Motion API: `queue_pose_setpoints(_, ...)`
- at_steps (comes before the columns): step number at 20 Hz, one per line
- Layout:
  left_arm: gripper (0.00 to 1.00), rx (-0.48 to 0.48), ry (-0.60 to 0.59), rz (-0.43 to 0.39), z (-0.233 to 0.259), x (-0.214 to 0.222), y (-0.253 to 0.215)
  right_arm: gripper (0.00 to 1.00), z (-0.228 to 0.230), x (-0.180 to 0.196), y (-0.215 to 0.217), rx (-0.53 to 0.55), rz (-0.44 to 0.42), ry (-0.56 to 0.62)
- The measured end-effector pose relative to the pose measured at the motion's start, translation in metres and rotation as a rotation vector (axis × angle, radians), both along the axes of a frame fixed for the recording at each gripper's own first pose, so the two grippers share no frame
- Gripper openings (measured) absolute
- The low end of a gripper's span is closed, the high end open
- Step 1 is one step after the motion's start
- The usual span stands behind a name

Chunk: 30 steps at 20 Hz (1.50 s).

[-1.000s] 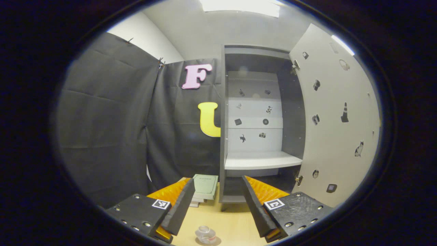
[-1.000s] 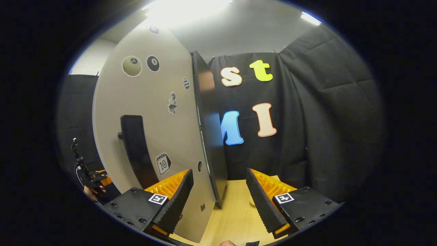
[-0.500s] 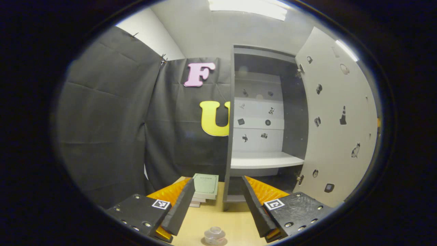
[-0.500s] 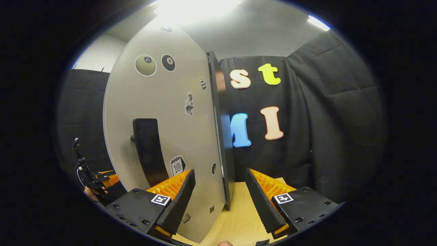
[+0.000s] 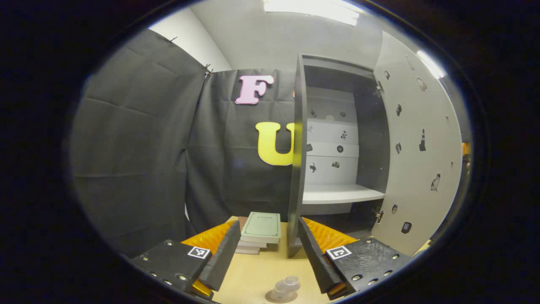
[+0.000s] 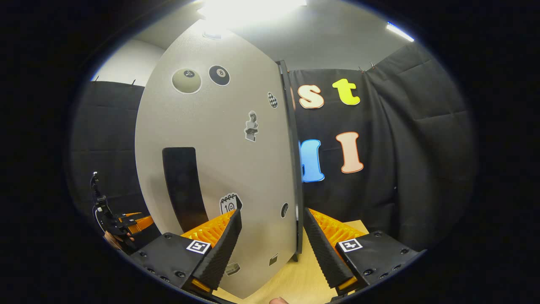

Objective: Open the cabinet door with the right hand, grasp the bottle in the cabinet with the left hand and place it on the coaster, then close the cabinet door with the right hand.

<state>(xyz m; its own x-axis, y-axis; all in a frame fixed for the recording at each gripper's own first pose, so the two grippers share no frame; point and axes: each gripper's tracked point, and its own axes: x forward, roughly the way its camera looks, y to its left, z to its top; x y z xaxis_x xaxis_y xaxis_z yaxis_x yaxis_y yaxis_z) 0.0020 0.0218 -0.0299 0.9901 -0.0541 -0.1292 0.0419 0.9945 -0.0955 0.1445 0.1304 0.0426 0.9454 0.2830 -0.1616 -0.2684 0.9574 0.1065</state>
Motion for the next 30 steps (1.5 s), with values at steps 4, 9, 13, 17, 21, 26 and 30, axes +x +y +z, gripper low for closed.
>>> queue_pose_setpoints(4, 0.84, 0.007, 0.001, 0.015, -0.002, 0.003, 0.016, 0.94, 0.0, 0.006, 0.024, -0.006, 0.031, -0.002)
queue_pose_setpoints(9, 0.82, 0.004, 0.003, 0.027, -0.007, 0.001, 0.033, 0.94, -0.001, 0.016, 0.051, -0.006, 0.066, -0.004)
queue_pose_setpoints(13, 0.82, 0.001, 0.007, 0.046, -0.01, -0.002, 0.05, 0.94, -0.004, 0.027, 0.074, -0.009, 0.095, -0.009)
queue_pose_setpoints(17, 0.84, 0.007, 0.017, 0.073, -0.013, -0.006, 0.071, 0.94, -0.004, 0.04, 0.1, 0.004, 0.12, -0.015)
queue_pose_setpoints(21, 0.82, 0.011, 0.03, 0.1, -0.021, -0.011, 0.091, 0.95, -0.003, 0.064, 0.135, 0.005, 0.16, -0.033)
queue_pose_setpoints(26, 0.84, 0.006, 0.048, 0.144, -0.032, -0.021, 0.118, 0.96, -0.025, 0.097, 0.165, -0.033, 0.182, -0.008)
queue_pose_setpoints(30, 0.84, 0.014, 0.069, 0.179, -0.044, -0.024, 0.138, 0.96, -0.031, 0.105, 0.177, -0.033, 0.18, 0.004)
